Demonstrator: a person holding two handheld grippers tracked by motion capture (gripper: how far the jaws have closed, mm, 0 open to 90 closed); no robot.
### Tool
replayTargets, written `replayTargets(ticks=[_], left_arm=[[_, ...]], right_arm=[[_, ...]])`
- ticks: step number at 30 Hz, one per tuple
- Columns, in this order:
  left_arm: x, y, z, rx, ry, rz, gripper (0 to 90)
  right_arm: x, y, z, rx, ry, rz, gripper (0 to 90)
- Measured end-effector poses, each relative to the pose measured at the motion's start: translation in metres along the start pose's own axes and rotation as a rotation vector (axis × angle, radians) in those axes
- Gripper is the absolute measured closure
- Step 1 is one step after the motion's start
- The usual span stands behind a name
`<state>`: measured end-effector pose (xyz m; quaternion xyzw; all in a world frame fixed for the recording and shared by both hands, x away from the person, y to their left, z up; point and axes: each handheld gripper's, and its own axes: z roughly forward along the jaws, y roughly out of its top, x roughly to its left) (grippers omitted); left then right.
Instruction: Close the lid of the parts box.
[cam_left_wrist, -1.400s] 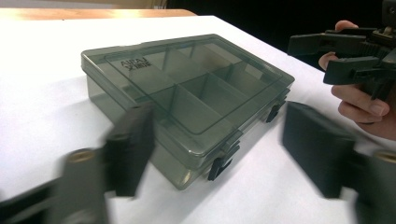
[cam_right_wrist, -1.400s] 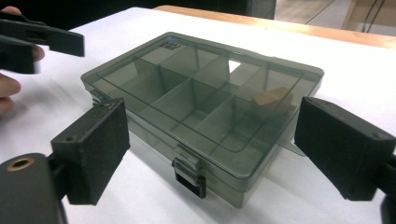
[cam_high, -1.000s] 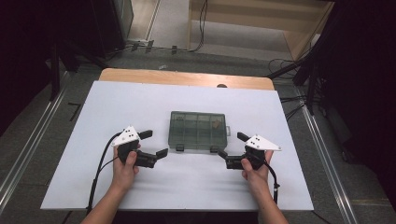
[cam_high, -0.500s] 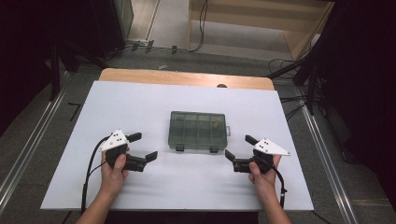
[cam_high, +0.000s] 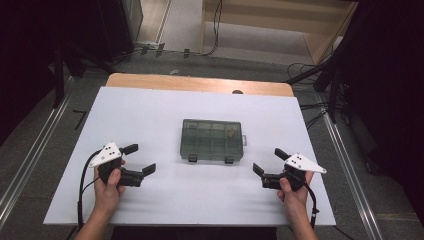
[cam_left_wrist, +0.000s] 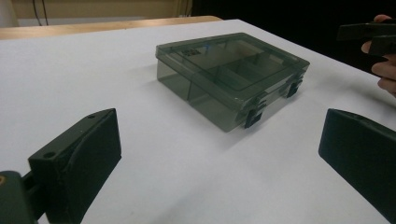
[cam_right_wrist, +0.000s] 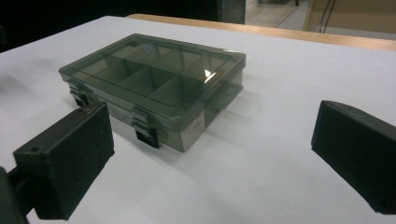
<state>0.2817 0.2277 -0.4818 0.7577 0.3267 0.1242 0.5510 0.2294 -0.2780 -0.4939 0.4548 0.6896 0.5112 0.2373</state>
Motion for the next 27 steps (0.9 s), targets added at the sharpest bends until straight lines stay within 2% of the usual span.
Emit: replayTargets(ticks=[10,27], left_arm=[[0.010,-0.010,-0.029,-0.009,0.036,-0.011,0.0],[0.037,-0.024,-0.077,-0.032,0.105,-0.021,0.0]], right_arm=[[-0.015,-0.005,-0.018,-0.003,-0.053,0.004,0.0],[-0.044,-0.016,-0.035,-0.002,-0.100,0.036,0.0]])
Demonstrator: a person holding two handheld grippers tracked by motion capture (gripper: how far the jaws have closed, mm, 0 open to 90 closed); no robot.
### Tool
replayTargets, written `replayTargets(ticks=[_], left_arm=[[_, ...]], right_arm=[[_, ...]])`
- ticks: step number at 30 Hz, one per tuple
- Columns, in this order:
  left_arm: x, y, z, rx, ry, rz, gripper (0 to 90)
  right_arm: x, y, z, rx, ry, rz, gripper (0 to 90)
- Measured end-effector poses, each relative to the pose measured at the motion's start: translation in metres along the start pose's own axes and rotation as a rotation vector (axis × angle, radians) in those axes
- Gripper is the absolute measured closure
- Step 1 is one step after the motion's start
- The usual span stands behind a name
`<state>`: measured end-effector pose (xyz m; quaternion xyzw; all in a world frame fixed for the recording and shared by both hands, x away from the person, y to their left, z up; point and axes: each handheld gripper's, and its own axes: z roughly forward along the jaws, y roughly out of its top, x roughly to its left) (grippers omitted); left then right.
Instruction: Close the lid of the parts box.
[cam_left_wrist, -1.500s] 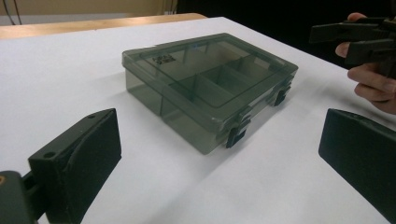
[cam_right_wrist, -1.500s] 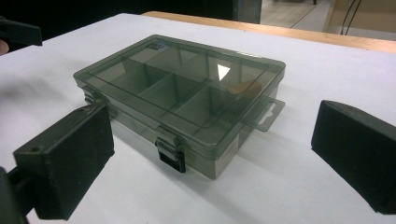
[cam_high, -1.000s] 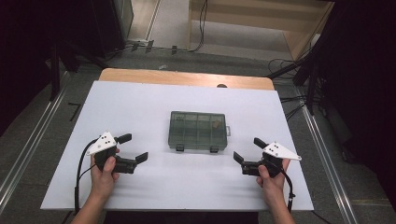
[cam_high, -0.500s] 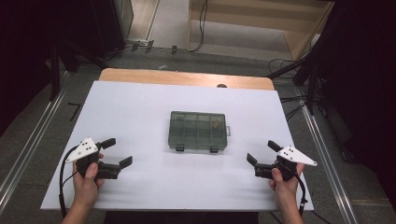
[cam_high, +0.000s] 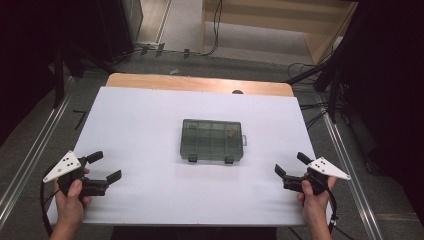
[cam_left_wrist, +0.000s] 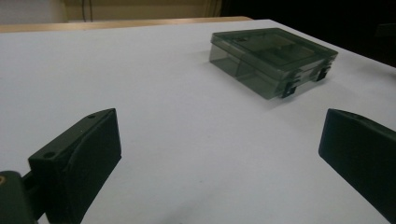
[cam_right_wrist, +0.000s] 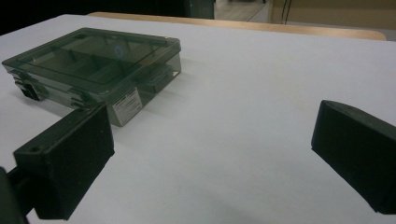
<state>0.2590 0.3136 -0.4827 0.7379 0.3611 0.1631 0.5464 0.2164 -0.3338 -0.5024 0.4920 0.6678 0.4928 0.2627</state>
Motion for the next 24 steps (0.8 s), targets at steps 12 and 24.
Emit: replayTargets(ticks=[12,24], left_arm=[[0.013,-0.001,-0.012,-0.010,0.035,0.002,0.0],[0.027,-0.008,-0.025,-0.052,0.092,-0.015,0.0]], right_arm=[[-0.018,-0.004,-0.012,-0.042,-0.017,0.027,0.0],[-0.030,-0.010,-0.018,-0.075,-0.030,0.052,0.0]])
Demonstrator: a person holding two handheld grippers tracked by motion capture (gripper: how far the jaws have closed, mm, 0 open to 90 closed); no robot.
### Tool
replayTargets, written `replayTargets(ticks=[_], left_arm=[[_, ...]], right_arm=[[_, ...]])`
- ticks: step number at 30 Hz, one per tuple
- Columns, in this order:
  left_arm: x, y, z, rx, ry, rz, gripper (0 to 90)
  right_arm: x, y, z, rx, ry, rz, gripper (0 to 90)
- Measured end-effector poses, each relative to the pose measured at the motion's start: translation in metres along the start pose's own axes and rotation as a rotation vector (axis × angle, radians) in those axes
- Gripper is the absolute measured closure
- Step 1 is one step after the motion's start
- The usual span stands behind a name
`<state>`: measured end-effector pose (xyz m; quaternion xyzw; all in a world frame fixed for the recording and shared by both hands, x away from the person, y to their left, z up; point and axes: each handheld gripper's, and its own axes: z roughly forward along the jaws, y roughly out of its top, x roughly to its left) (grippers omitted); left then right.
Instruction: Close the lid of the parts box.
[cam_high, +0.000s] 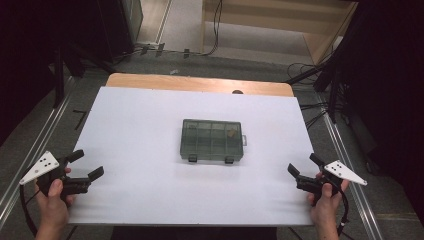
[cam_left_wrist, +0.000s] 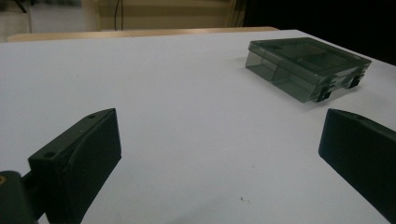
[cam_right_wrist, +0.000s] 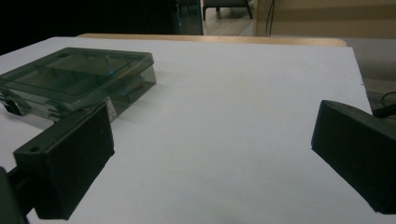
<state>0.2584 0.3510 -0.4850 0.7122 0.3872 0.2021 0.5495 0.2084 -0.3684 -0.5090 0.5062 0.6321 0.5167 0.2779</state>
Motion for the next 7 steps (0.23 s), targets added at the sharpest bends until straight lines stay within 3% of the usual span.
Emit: replayTargets(ticks=[7], left_arm=[[0.0013,-0.0023,0.0025,-0.011,0.007,-0.006,0.0]], right_arm=[[-0.0037,-0.0023,-0.0026,-0.036,0.005,0.020,0.0]])
